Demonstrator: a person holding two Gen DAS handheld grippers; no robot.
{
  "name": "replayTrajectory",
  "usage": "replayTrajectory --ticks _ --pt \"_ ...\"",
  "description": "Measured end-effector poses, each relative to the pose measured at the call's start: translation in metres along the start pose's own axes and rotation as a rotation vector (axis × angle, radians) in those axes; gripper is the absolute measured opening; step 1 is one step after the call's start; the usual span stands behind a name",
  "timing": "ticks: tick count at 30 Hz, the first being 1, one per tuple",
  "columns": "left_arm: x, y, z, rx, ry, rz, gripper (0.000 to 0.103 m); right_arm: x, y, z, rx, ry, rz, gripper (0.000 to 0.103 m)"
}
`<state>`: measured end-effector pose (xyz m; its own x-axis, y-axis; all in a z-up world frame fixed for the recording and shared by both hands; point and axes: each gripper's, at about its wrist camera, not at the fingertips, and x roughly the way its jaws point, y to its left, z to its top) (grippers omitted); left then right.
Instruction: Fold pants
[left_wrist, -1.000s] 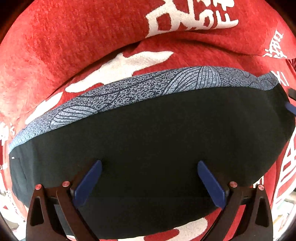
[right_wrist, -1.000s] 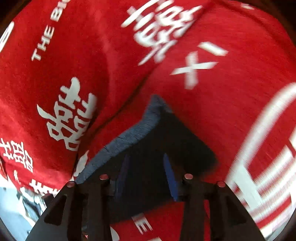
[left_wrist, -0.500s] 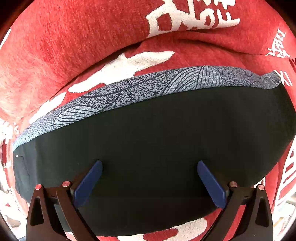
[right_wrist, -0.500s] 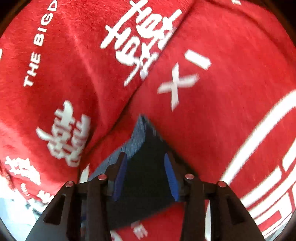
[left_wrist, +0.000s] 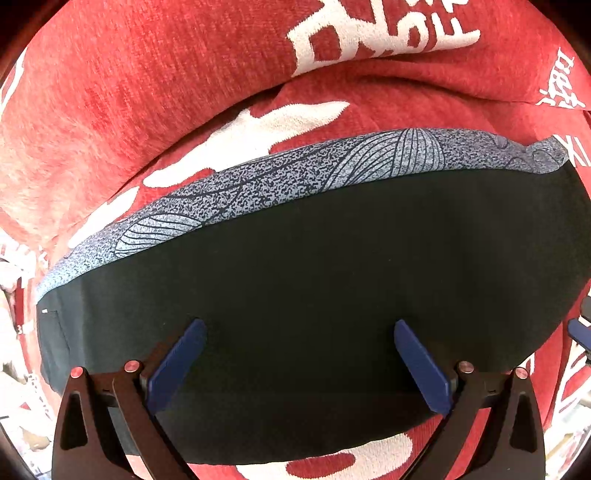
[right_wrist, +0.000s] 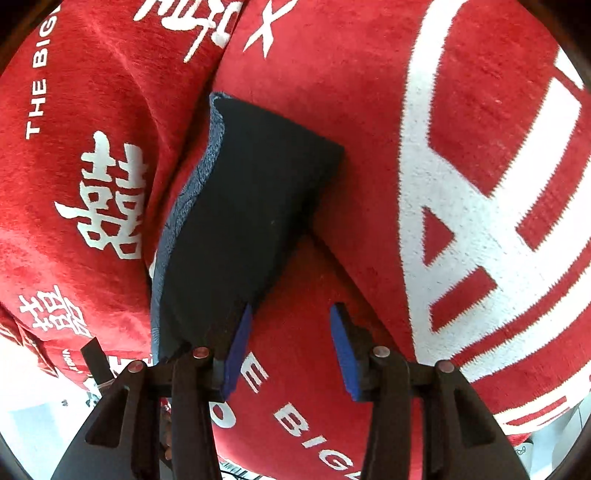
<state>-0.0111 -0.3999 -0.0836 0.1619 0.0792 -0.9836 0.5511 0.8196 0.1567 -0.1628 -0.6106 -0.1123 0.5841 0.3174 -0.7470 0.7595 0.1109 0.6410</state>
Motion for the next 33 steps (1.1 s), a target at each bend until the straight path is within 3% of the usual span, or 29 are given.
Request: replayTrajectory --ticks 11,17,26,30,33 --pt "-0.009 -0.014 -0.003 -0.007 -0.002 0.020 0.103 0.010 0.004 0.006 0.004 0.018 0.068 0.053" --pt "-0.009 -0.015 -0.008 -0.013 -0.007 0.022 0.103 0.015 -0.002 0.013 0.007 -0.023 0.133 0.055" --pt "-0.020 -0.026 -0.007 0.000 0.005 0.061 0.103 0.017 -0.003 0.020 0.014 -0.033 0.148 0.056" --pt "-0.043 -0.045 0.000 0.034 -0.056 0.004 0.103 0.016 -0.004 0.018 0.011 -0.031 0.162 0.056" --pt "-0.041 -0.060 0.011 0.058 -0.053 -0.002 0.103 0.018 -0.008 0.021 0.022 -0.049 0.186 0.056"
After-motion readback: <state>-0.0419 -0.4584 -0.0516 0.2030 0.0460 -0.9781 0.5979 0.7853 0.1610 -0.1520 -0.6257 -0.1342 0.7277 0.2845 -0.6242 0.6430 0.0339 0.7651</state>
